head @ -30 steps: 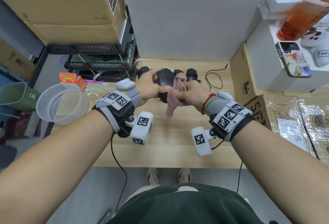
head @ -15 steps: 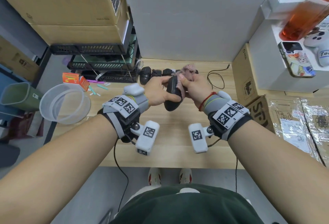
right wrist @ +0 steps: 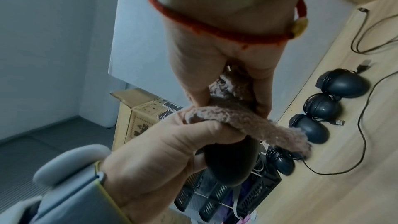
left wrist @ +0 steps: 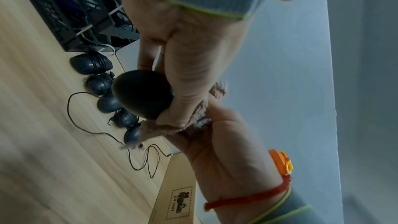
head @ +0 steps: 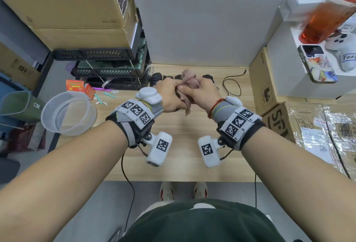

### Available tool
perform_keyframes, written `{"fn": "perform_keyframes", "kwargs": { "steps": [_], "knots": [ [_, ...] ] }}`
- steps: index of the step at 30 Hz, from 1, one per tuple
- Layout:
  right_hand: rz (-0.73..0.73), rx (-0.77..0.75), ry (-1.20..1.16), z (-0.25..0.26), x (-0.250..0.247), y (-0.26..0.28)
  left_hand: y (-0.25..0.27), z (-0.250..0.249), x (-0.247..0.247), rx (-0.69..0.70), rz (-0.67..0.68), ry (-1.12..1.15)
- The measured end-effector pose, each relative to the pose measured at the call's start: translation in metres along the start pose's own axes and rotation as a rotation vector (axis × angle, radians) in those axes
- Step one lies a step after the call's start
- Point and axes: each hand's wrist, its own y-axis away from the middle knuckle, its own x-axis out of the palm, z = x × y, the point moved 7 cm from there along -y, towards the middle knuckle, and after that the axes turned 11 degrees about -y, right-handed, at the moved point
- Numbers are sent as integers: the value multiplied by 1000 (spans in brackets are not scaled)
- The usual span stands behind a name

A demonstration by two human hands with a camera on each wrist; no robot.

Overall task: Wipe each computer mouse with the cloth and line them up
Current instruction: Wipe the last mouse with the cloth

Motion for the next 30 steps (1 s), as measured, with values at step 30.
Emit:
{"fn": "perform_keyframes", "kwargs": {
  "steps": [30],
  "knots": [
    [137, 94, -347, -15, -10, 13, -4, 8, 19, -184, 210, 1177]
  ]
}}
